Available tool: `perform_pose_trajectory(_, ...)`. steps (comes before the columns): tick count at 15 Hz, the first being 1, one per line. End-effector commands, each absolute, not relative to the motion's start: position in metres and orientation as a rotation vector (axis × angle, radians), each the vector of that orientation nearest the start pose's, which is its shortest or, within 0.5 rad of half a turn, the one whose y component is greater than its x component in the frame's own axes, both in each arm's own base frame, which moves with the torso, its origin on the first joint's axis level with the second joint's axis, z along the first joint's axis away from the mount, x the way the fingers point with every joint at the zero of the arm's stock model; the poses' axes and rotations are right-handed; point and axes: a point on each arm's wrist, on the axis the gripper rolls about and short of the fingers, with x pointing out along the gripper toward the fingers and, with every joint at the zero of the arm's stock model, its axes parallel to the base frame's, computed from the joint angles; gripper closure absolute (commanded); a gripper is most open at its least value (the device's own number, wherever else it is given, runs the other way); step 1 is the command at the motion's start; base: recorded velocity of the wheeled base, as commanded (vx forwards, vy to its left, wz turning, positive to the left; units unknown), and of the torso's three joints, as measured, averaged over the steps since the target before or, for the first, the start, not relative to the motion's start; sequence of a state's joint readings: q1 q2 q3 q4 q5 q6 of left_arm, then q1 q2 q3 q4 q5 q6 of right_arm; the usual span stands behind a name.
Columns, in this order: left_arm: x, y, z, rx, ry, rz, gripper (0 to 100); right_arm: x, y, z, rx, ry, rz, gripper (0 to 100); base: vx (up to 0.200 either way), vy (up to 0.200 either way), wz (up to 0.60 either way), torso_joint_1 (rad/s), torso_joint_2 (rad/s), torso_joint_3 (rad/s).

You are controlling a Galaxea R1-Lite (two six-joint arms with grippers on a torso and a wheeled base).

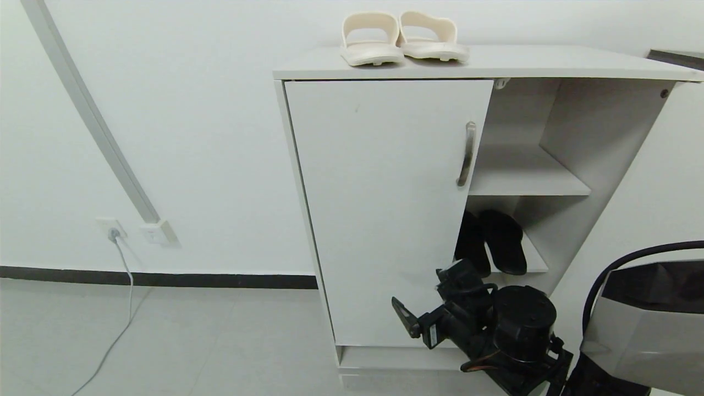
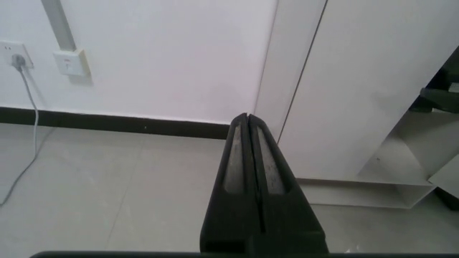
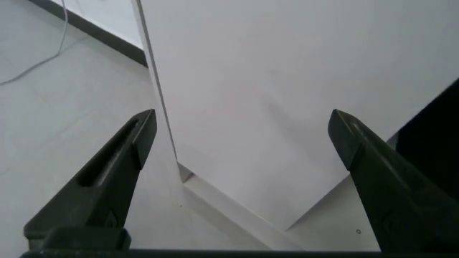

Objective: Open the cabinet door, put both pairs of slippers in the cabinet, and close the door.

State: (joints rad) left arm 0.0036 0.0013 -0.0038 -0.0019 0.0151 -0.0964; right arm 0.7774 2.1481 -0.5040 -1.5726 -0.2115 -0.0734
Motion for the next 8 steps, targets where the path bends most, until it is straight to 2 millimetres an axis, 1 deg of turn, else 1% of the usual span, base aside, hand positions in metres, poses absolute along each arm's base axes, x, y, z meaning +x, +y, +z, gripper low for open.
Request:
perform_pose_trajectory(1,-0.0228,0.0003,0.0764,-0.097,-0.001,0.018,100,0.2362,0.226,0.0634,-0.109,0.049,0.567,0,0.0,0.0,0.0,0.002,-0.05,-0.334)
perform_pose_trajectory(2,-0.0229,0.0003,0.0764,-0.097,-0.002,0.018,100,0.2353,0.2257,0.0627,-0.112,0.053,0.568,0,0.0,0.0,0.0,0.032,-0.26,-0.369)
perform_pose_trajectory(5,-0.0229,0.0002,0.0764,-0.097,-0.002,0.017,100,0.2343,0.2255,0.0619,-0.114,0.057,0.57,0,0.0,0.0,0.0,0.036,-0.55,-0.364)
perform_pose_trajectory(8,-0.0229,0.0002,0.0764,-0.097,-0.002,0.017,100,0.2331,0.2263,0.0617,-0.116,0.058,0.573,0,0.0,0.0,0.0,0.11,-0.47,-0.351)
